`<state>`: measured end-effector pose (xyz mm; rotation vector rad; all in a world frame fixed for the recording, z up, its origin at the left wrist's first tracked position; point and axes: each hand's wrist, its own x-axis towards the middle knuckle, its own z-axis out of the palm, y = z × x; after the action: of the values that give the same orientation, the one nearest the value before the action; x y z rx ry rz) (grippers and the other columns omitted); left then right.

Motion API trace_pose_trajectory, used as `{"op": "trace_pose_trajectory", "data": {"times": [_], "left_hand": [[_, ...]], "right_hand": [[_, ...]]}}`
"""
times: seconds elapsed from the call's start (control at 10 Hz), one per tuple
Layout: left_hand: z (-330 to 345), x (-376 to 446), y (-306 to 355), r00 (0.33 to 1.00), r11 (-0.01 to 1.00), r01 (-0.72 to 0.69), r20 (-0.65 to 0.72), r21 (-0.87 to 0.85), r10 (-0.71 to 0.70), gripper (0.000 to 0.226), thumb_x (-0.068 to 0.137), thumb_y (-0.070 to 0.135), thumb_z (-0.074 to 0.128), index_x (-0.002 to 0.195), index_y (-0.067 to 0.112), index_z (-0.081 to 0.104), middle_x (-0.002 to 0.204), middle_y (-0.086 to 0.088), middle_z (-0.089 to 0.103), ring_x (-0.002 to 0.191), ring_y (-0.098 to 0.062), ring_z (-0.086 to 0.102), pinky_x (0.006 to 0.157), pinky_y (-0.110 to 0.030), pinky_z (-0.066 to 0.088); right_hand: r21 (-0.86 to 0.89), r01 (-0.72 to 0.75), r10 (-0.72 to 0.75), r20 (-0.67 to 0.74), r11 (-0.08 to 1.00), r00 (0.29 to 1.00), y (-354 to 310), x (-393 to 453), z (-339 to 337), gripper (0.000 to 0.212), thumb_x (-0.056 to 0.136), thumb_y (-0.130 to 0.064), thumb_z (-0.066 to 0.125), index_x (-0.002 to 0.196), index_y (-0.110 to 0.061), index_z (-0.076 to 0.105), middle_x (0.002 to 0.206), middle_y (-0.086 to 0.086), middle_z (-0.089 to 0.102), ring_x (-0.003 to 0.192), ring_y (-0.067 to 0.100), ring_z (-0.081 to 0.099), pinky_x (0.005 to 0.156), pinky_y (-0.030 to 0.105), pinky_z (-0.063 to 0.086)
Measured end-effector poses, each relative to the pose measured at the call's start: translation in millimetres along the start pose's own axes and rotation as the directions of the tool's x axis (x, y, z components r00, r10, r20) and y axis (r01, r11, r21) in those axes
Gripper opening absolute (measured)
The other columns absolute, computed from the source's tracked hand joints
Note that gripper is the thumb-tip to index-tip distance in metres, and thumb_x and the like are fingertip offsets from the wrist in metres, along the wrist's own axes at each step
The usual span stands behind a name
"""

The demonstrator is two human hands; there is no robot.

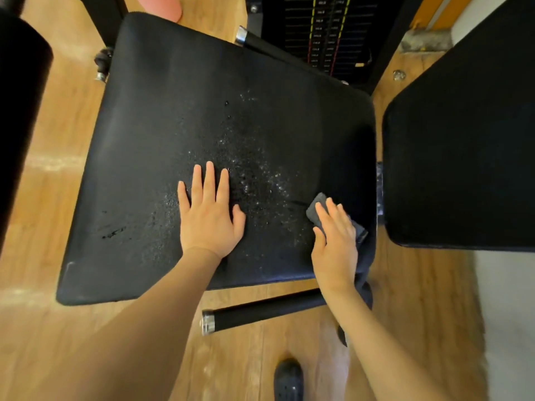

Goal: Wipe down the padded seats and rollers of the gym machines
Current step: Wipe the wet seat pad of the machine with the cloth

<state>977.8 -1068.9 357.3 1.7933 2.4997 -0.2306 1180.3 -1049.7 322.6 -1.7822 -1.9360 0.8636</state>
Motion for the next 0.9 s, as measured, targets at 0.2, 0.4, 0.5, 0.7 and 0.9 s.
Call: {"op": "trace_pose_trajectory", "data": {"times": [0.2, 0.4, 0.5, 0.7, 0.9], "left_hand": [[-1, -2, 0, 1.000, 1.000, -0.001, -0.012, -0.017, 0.000, 0.064, 0.092, 0.037, 0.034, 0.149, 0.012, 0.022, 0.157, -0.013, 0.012, 0.145, -0.031, 0.002, 0.115, -0.052, -0.001], [0, -2, 1, 1.000, 1.000, -0.003, -0.022, -0.016, 0.003, 0.064, 0.093, 0.036, 0.036, 0.150, 0.013, 0.020, 0.158, -0.013, 0.010, 0.145, -0.030, 0.000, 0.115, -0.051, -0.002], [0, -2, 0, 1.000, 1.000, -0.004, -0.020, -0.010, 0.004, 0.064, 0.093, 0.037, 0.036, 0.150, 0.013, 0.020, 0.158, -0.013, 0.010, 0.145, -0.030, 0.000, 0.115, -0.051, -0.002], [-2, 0, 1, 1.000, 1.000, 0.000, -0.011, -0.016, 0.000, 0.067, 0.088, 0.040, 0.026, 0.149, 0.012, 0.023, 0.157, -0.014, 0.014, 0.145, -0.031, 0.003, 0.115, -0.052, 0.000], [-3, 1, 1, 1.000, 1.000, 0.007, 0.000, -0.011, -0.007, 0.068, 0.087, 0.041, 0.026, 0.148, 0.011, 0.027, 0.155, -0.015, 0.019, 0.144, -0.032, 0.007, 0.114, -0.052, 0.002]], "right_hand": [[-0.023, 0.006, -0.006, -0.034, 1.000, 0.999, -3, -18, 7, 0.042, 0.090, -0.002, 0.055, 0.130, -0.013, 0.053, 0.142, 0.003, 0.045, 0.136, 0.022, 0.032, 0.107, 0.047, 0.035], [-0.021, 0.171, -0.173, -0.096, 0.985, 0.980, 6, -51, 17, 0.049, 0.076, 0.012, 0.065, 0.120, -0.009, 0.061, 0.131, 0.007, 0.056, 0.129, 0.018, 0.036, 0.103, 0.048, 0.035], [-0.024, 0.217, -0.218, -0.091, 0.976, 0.972, 10, -55, 17, 0.052, 0.074, 0.014, 0.065, 0.120, -0.010, 0.061, 0.131, 0.007, 0.056, 0.128, 0.020, 0.039, 0.108, 0.039, 0.027], [0.010, 0.317, -0.317, -0.003, 0.949, 0.949, 21, -52, 11, 0.058, 0.071, 0.020, 0.061, 0.121, -0.010, 0.060, 0.131, 0.007, 0.055, 0.129, 0.017, 0.033, 0.111, 0.031, 0.013], [0.218, 0.257, -0.258, -0.026, 0.941, 0.966, -3, 30, -10, 0.040, 0.085, 0.010, 0.051, 0.120, -0.008, 0.061, 0.131, 0.008, 0.055, 0.130, 0.020, 0.038, 0.110, 0.048, 0.028]]}}
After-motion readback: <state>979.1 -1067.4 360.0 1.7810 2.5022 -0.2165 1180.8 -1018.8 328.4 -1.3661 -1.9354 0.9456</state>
